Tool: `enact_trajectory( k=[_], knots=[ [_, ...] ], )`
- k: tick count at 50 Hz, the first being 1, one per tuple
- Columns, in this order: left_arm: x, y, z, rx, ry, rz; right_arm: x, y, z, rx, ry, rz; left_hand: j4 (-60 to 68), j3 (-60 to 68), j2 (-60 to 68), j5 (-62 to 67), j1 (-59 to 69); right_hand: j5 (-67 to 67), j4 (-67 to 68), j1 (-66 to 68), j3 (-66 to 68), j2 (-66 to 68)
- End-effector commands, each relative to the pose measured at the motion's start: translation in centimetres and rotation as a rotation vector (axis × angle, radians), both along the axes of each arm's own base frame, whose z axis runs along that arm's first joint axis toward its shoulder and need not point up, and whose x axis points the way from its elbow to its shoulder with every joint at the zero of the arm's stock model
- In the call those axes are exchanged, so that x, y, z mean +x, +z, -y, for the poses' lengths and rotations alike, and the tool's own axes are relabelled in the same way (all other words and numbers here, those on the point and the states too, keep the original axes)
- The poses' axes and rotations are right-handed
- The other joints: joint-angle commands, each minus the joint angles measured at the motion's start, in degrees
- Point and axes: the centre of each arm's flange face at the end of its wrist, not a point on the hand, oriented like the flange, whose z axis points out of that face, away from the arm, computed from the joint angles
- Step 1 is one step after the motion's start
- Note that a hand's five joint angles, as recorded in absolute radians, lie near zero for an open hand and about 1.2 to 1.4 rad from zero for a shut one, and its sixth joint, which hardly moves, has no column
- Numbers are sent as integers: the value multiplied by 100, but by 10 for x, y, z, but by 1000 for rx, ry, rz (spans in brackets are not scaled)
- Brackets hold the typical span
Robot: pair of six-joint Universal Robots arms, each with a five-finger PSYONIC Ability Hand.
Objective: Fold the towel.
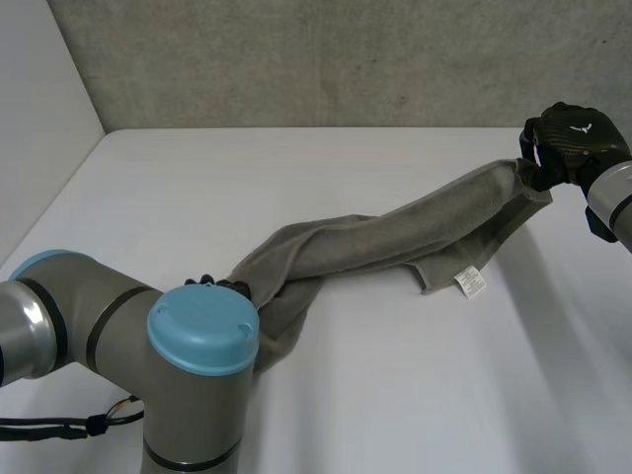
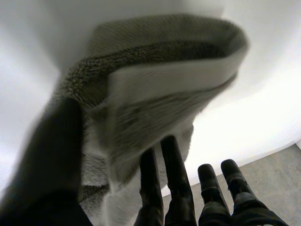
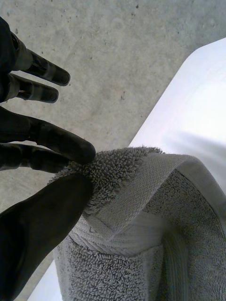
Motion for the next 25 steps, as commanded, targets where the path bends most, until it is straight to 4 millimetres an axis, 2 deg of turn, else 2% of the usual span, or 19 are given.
enact_trajectory(
  k=[1,3,5,6,8,11,13,14,16,17,19,21,25],
  knots=[
    [0,5,1,-12,-13,17,0,0,0,2,1,-1,-269,-227,2697,2716,2782,399,-267,855,30,375],
    [0,9,2,-27,-23,38,0,0,0,2,2,-1,-269,-227,2803,2822,2888,399,-267,855,30,375],
    [-1,25,5,-73,-43,64,0,-1,0,5,2,0,-269,-227,2853,2872,2938,399,-267,855,30,375],
    [-1,25,5,-73,-43,64,0,-1,0,5,2,0,-269,-227,2854,2873,2938,399,-267,855,30,375],
    [2,42,12,-118,-40,62,1,-3,-2,14,10,2,-269,-227,3255,3274,3339,399,-267,855,30,375],
    [5,52,17,-139,-27,54,4,-2,-6,18,21,0,-269,-227,3426,3445,3510,399,-267,855,30,375],
    [15,76,31,-191,0,12,4,0,-9,22,27,-1,-269,-227,3493,3512,3577,399,-267,855,30,375],
    [15,76,31,-191,0,12,4,0,-9,22,27,-1,-269,-227,3493,3512,3578,399,-267,855,30,375],
    [23,94,44,-224,-31,-25,6,11,-19,41,60,0,-269,-227,3861,3880,3945,399,-267,855,30,375],
    [23,94,44,-224,-31,-25,6,11,-19,41,61,0,-269,-227,3861,3880,3945,399,-267,855,30,375],
    [26,102,51,-240,-60,-36,10,23,-32,71,127,8,-269,-227,3861,3880,3945,399,-267,855,30,375],
    [34,115,64,-266,-115,-24,12,28,-38,84,159,9,-269,-227,3861,3880,3945,399,-267,855,30,375],
    [40,122,69,-277,-159,6,13,36,-51,131,211,15,-269,-227,3861,3880,3945,399,-267,855,30,375]
  ],
)
